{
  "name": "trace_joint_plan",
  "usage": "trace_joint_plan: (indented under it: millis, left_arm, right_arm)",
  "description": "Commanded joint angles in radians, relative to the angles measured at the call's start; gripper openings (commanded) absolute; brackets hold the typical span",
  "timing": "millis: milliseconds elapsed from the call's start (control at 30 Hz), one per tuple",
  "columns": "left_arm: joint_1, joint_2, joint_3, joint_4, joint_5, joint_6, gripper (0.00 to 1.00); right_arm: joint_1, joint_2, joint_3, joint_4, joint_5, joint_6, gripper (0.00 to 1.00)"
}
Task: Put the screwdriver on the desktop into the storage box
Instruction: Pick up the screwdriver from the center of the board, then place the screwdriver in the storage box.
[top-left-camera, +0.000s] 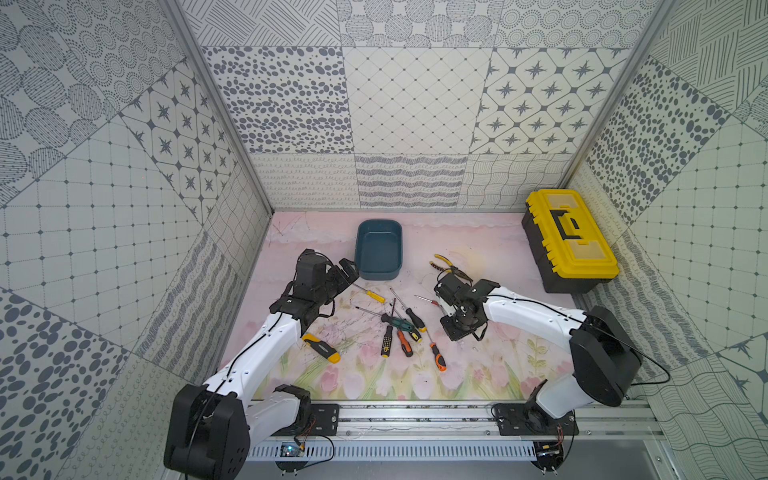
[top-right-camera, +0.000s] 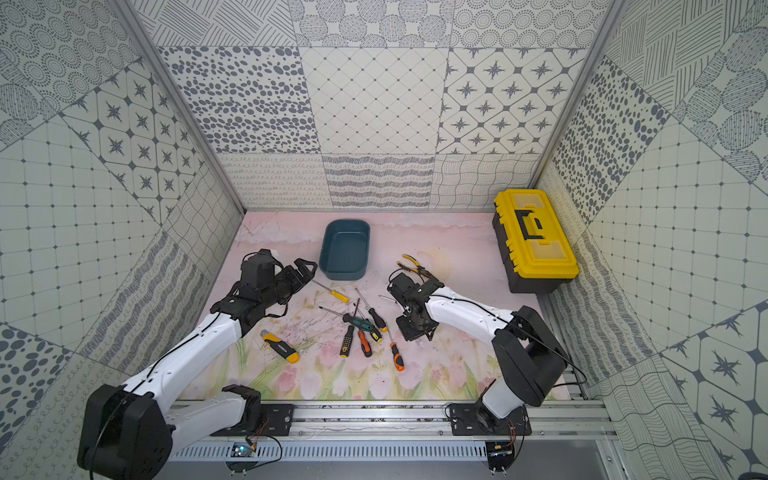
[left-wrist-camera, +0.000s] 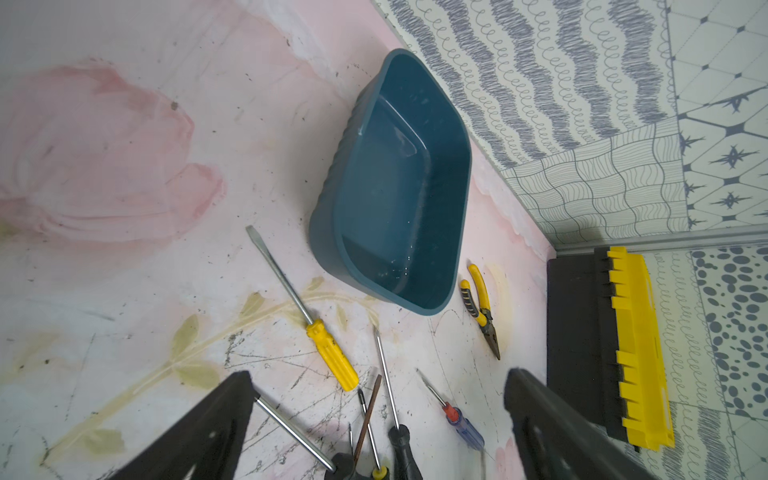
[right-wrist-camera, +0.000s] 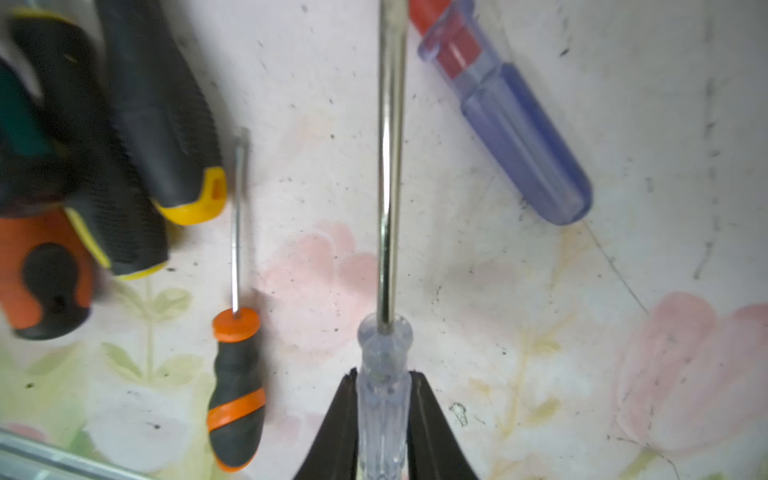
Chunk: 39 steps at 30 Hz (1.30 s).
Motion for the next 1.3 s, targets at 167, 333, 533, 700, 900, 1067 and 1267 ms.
trace_joint_plan:
  millis: [167,333,533,700,900,1067,1267]
  left_arm:
    - [0.047,0.032,0.034,-0.194,-0.057,-0.05,0.96]
    - [0.071,0.063,0.06,-0.286,-0.035,-0.064,0.9]
    - [0.073,0.062,0.064,-0.388,-0.02,-0.063,0.82]
    - [0.073,0.071,0.044,-0.386,0.017,-0.072,0.77]
    - [0.073,0.123,0.055,-0.375,0.067,-0.064,0.74]
    - [0.066,0.166,0.073,-0.376,0.083,-0.069,0.71]
    - [0.057,0.189,0.083,-0.371,0.087,-0.083,0.69]
  right_arm:
    - [0.024,0.17,0.429,0.19,-0.059,0.238,0.02]
    - [0.022,0.521,0.925,0.126,-0.056,0.341,0.01]
    - [0.023,0.872,1.449,-0.051,-0.043,0.406,0.02]
    - [0.018,1.091,1.74,-0.154,-0.038,0.444,0.01]
    - [0.015,1.143,1.717,-0.154,0.001,0.472,0.13]
    - [0.016,1.148,1.718,-0.145,0.023,0.456,0.32]
    - [0.015,1.101,1.726,-0.134,0.063,0.407,0.4]
